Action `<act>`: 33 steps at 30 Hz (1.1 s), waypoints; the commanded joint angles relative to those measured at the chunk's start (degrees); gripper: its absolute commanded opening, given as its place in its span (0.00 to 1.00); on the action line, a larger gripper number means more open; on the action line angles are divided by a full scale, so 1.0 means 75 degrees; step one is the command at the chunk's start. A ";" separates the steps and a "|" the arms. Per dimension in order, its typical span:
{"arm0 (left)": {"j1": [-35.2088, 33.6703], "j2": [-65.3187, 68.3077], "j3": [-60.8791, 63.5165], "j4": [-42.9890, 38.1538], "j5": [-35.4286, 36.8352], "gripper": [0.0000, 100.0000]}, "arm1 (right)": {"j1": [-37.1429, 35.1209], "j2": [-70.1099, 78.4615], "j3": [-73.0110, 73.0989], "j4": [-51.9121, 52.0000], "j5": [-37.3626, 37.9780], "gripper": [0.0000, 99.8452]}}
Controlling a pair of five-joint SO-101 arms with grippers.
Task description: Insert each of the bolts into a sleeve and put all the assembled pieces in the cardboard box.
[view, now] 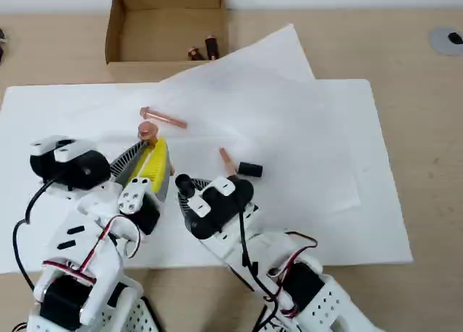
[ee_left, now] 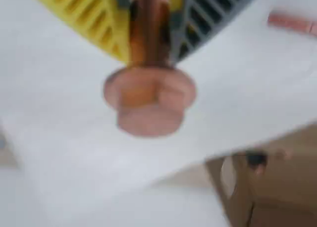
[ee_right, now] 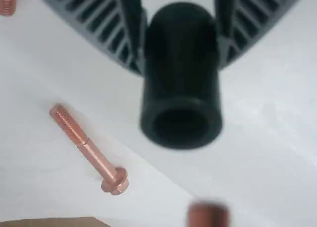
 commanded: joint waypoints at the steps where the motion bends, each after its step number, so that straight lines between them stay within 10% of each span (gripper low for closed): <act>1: 0.0129 0.0451 -0.0645 0.0117 0.0047 0.01 | -0.0064 0.0053 0.0006 -0.0164 -0.0070 0.01; 33: 0.0645 0.1190 -0.0645 0.0633 0.0152 0.01 | -0.0064 0.0053 0.0006 -0.0152 -0.0070 0.01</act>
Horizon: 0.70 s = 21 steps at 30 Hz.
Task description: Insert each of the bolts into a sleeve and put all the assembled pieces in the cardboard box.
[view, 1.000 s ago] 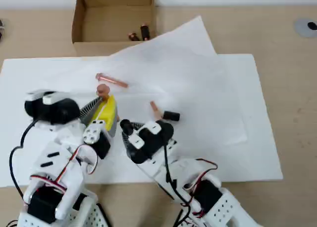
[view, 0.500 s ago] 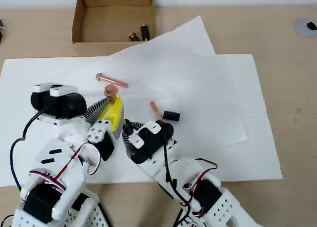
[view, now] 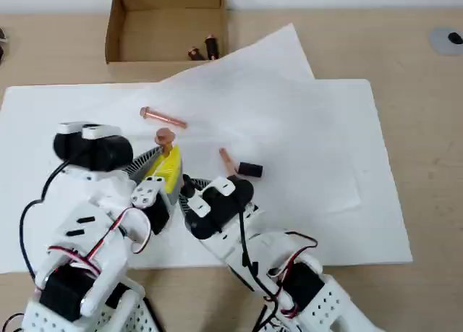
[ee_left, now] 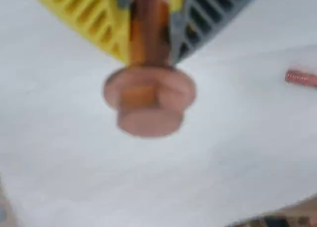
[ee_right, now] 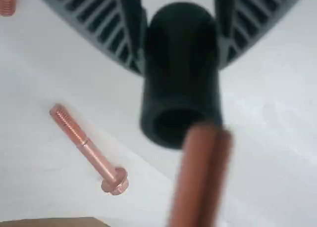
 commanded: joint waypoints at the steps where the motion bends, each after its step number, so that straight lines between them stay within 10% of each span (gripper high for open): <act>1: 0.0070 0.0006 0.0152 -0.0047 0.0059 0.01 | -0.0064 0.0053 0.0006 -0.0152 -0.0070 0.01; 21: 0.0012 -0.0029 0.0844 -0.1078 0.0258 0.01 | -0.0053 0.0053 0.0006 -0.0152 -0.0070 0.01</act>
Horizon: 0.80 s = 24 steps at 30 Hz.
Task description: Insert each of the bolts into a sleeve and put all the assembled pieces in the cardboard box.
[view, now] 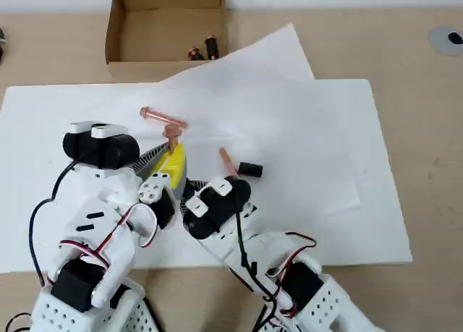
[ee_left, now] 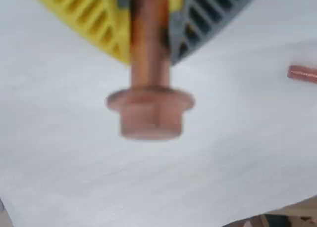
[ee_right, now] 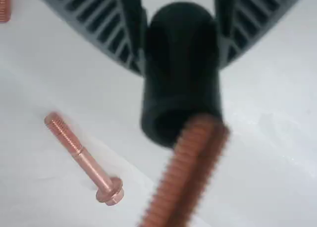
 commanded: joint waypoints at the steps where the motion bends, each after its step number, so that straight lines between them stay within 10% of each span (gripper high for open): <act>1: 0.0023 0.0041 -0.0047 -0.0105 0.0117 0.01 | -0.0029 -0.0029 0.0006 -0.0164 -0.0070 0.01; 24: -0.0434 -0.1834 0.0399 -0.0023 -0.0129 0.01 | -0.0029 -0.0076 0.0006 0.0070 -0.0070 0.01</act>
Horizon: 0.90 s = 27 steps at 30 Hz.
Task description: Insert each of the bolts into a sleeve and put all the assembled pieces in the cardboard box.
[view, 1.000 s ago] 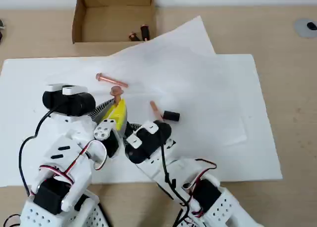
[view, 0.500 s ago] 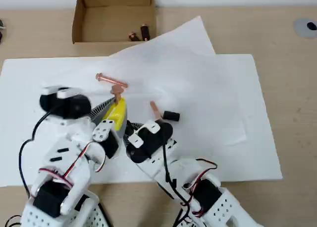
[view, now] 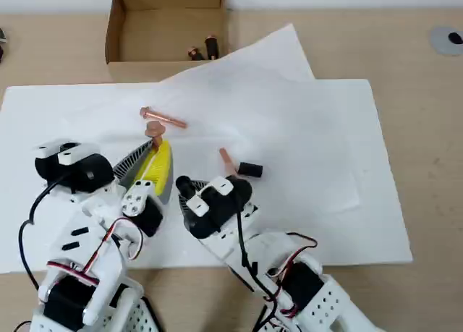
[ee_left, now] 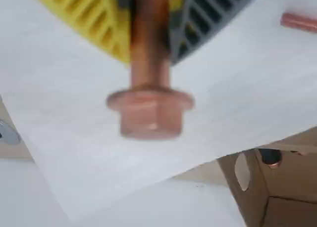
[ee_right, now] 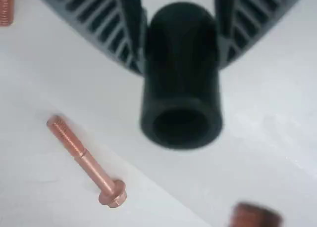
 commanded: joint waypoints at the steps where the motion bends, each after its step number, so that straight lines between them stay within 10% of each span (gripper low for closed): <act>1: -0.0023 -0.0088 0.0023 0.0000 -0.0012 0.01 | -0.0053 -0.0064 0.0006 -0.0035 -0.0070 0.01; 27: -0.0023 -0.0088 -0.1149 -0.0152 0.0141 0.01 | 0.0287 -0.0018 0.0006 -0.0012 -0.0070 0.01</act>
